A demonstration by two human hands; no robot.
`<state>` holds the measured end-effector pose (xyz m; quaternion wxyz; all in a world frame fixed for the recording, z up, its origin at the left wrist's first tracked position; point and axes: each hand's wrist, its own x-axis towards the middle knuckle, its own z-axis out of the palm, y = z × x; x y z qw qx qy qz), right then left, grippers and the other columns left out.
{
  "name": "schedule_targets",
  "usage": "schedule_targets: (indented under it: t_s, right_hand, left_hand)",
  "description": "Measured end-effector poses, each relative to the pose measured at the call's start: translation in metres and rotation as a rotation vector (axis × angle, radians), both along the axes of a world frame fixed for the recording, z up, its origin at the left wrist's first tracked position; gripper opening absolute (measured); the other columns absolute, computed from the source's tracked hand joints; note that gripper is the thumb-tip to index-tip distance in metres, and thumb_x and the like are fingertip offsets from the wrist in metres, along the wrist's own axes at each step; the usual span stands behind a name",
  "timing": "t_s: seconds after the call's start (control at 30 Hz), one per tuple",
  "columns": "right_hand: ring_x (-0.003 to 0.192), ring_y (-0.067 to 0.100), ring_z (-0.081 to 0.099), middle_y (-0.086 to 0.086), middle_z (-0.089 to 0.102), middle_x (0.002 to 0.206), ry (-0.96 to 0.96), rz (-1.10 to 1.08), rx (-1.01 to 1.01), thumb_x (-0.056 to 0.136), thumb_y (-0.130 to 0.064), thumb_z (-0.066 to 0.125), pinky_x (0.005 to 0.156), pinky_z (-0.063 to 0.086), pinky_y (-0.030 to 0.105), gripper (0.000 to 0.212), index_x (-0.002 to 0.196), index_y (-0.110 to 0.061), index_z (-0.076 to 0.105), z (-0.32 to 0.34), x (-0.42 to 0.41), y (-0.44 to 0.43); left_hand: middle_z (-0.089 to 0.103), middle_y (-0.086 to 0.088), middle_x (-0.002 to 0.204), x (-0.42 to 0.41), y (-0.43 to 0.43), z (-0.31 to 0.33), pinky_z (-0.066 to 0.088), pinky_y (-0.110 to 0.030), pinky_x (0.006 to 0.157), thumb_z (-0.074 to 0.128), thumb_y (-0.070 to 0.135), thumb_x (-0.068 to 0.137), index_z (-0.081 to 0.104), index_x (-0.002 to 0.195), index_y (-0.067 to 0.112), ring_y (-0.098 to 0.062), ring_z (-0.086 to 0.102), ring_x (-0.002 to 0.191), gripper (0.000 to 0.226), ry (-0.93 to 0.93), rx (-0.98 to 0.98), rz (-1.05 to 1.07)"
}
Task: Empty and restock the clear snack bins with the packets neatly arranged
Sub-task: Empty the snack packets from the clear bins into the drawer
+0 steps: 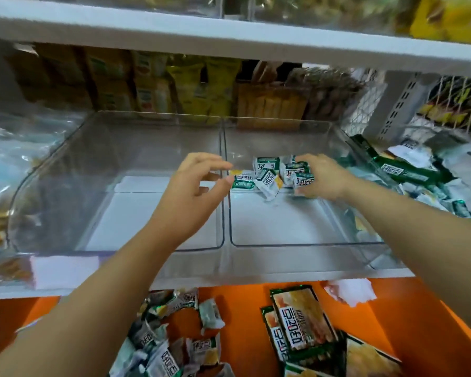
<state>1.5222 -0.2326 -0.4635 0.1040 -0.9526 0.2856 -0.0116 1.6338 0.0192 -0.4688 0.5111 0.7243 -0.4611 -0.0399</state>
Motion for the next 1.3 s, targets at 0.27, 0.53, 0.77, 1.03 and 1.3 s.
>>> schedule_targets:
  t_s: [0.27,0.53,0.77,1.03,1.3]
  right_hand:
    - [0.12,0.033,0.047,0.012,0.04,0.141,0.281,0.031,-0.013,0.06,-0.009,0.083,0.097,0.046,0.042,0.098,0.142,-0.03,0.034,-0.003,0.039,-0.043]
    - [0.122,0.027,0.047,0.009,0.043,0.143,0.292,0.072,-0.014,0.07,-0.037,0.082,0.097,0.04,0.029,0.085,0.142,-0.019,0.04,0.001,0.04,-0.04]
    - [0.086,0.019,0.062,0.001,0.067,0.098,0.236,0.025,0.073,0.068,-0.033,0.084,0.074,0.046,0.023,0.061,0.122,-0.016,0.059,-0.011,0.026,-0.02]
    - [0.072,0.002,0.053,-0.012,0.06,0.096,-0.06,0.184,0.041,0.067,-0.038,0.083,0.061,0.036,0.013,0.063,0.121,-0.023,0.055,0.037,-0.037,0.045]
    - [0.085,-0.007,0.053,-0.011,0.054,0.116,-0.26,0.315,0.087,0.066,-0.041,0.082,0.072,0.034,-0.001,0.058,0.117,-0.033,0.054,0.086,-0.089,0.131]
  left_hand:
    - [0.049,0.022,0.116,0.002,0.002,-0.003,0.044,-0.003,0.075,0.054,0.044,0.084,0.06,0.098,0.045,0.009,0.053,0.102,0.015,0.092,-0.055,-0.061]
    - [0.047,0.028,0.113,0.003,0.001,-0.005,0.041,0.002,0.075,0.048,0.056,0.076,0.056,0.096,0.052,0.014,0.05,0.102,0.022,0.071,-0.027,-0.056]
    - [0.047,0.028,0.114,0.004,0.0,-0.007,0.044,-0.001,0.078,0.047,0.057,0.077,0.058,0.099,0.049,0.011,0.051,0.103,0.026,0.048,-0.035,-0.047]
    - [0.046,0.024,0.116,0.0,0.003,-0.005,0.04,-0.005,0.082,0.054,0.037,0.092,0.054,0.099,0.052,0.007,0.052,0.1,0.017,-0.048,0.01,-0.013]
    - [0.043,0.022,0.12,-0.007,0.077,0.002,0.044,-0.026,0.087,0.056,0.032,0.092,0.06,0.12,0.032,-0.006,0.055,0.1,0.028,-0.318,0.288,0.059]
